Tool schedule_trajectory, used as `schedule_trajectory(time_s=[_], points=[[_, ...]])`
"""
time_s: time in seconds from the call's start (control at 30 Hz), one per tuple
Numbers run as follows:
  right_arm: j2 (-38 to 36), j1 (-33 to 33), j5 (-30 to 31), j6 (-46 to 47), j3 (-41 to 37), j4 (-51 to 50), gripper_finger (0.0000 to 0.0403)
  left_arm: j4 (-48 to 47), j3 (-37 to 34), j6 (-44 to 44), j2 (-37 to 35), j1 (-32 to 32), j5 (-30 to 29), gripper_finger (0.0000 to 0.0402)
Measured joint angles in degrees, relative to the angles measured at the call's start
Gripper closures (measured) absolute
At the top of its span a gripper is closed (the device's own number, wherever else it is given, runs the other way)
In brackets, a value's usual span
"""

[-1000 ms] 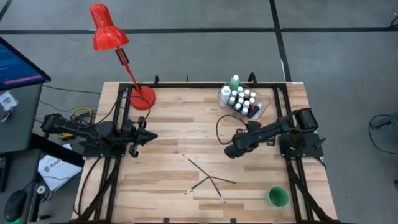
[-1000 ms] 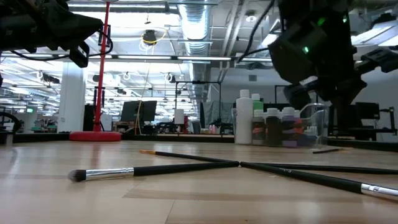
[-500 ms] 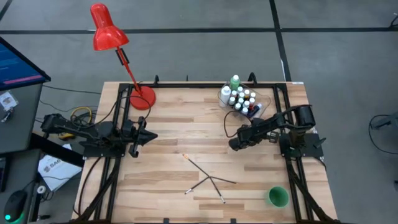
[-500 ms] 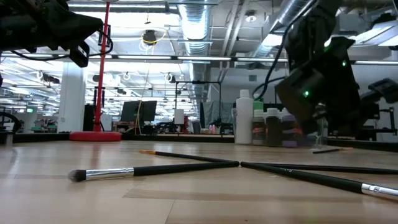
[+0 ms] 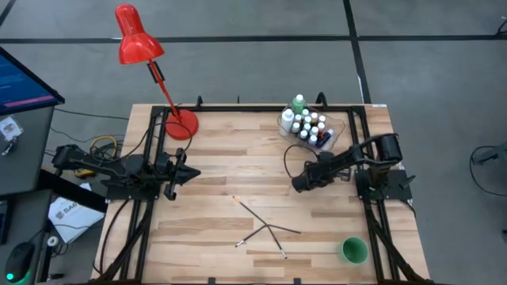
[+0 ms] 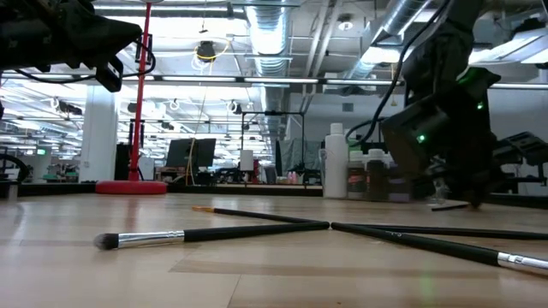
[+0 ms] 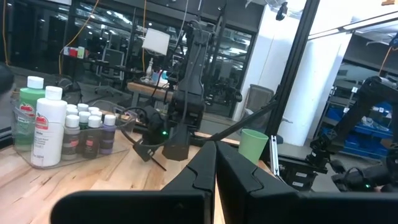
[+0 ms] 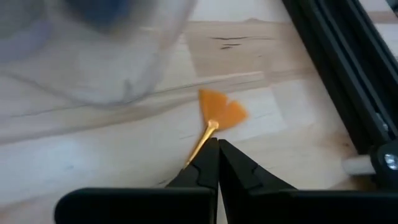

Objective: Pick & Place Paint Supplies
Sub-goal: Put the yellow paint brush into the green cup

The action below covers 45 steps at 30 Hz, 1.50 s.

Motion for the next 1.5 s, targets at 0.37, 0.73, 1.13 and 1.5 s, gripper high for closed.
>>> schedule_trajectory(time_s=[0.37,0.73,1.13,1.5], points=[[0.0,7.9,-2.9,1.6,6.4,1.3,0.0403,0.0,0.0,0.0,0.0,0.0,0.0,0.0400],[0.1,13.4,-5.0,-17.7,16.7,16.0,0.0403,0.0,0.0,0.0,0.0,0.0,0.0,0.0400],[0.1,11.0,-8.9,2.0,26.9,-19.6,0.0400,0.0,0.0,0.0,0.0,0.0,0.0,0.0400],[-0.6,4.7,-12.4,9.7,22.8,-26.5,0.0277,0.0,0.0,0.0,0.0,0.0,0.0,0.0400]])
